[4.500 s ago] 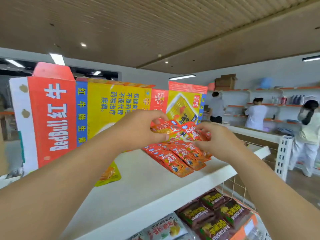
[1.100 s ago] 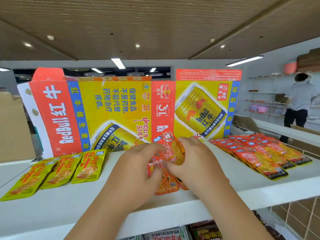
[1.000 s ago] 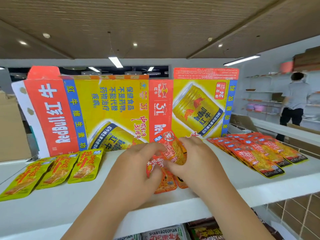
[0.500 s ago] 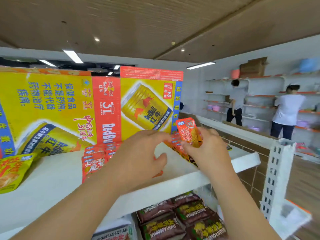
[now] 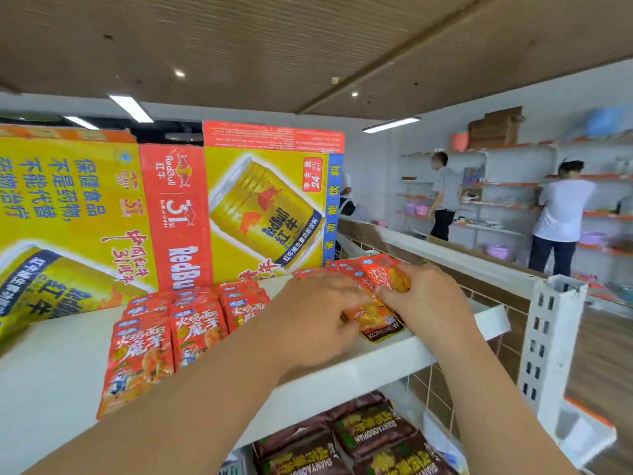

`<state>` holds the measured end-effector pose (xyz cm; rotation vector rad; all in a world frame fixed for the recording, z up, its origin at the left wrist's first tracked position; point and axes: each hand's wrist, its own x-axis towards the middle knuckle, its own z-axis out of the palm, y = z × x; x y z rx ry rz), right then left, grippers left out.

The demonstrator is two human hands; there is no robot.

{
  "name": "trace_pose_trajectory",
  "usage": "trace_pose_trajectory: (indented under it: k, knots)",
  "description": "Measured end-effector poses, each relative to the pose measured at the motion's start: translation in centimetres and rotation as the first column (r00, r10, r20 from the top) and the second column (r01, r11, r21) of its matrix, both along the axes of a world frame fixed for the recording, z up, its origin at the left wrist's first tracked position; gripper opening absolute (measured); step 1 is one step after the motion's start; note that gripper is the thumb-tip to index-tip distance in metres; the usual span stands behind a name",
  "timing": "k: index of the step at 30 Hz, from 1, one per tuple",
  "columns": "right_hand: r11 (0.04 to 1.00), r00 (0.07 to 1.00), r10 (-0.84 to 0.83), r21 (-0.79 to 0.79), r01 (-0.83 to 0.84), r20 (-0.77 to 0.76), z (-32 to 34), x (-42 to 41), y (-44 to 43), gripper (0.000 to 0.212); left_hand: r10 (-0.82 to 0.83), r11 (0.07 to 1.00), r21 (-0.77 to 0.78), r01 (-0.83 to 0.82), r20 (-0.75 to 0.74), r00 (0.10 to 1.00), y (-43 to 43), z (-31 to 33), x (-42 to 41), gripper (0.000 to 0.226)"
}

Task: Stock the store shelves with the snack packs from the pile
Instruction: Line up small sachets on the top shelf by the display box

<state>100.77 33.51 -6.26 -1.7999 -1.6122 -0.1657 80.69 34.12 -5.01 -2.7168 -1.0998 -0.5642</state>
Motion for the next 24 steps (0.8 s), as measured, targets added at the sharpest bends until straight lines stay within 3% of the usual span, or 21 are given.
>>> trace_pose_trajectory:
  k: [4, 13, 24]
  knots:
    - [0.999, 0.998, -0.041, -0.027, 0.042, 0.042, -0.4, 0.3, 0.1, 0.052, 0.03, 0.997, -0.061, -0.041, -0.158, 0.987, -0.4, -0.5, 0.5, 0.047]
    - [0.995, 0.995, -0.074, -0.069, 0.079, 0.063, -1.1, 0.7, 1.5, 0.049, 0.035, 0.994, -0.097, -0.051, -0.161, 0.986, -0.2, -0.2, 0.4, 0.049]
    - [0.996, 0.995, -0.085, 0.012, 0.084, 0.056, -1.4, 0.9, 1.2, 0.045, 0.011, 0.998, -0.065, -0.02, -0.125, 0.992, 0.1, -0.8, 0.2, 0.05]
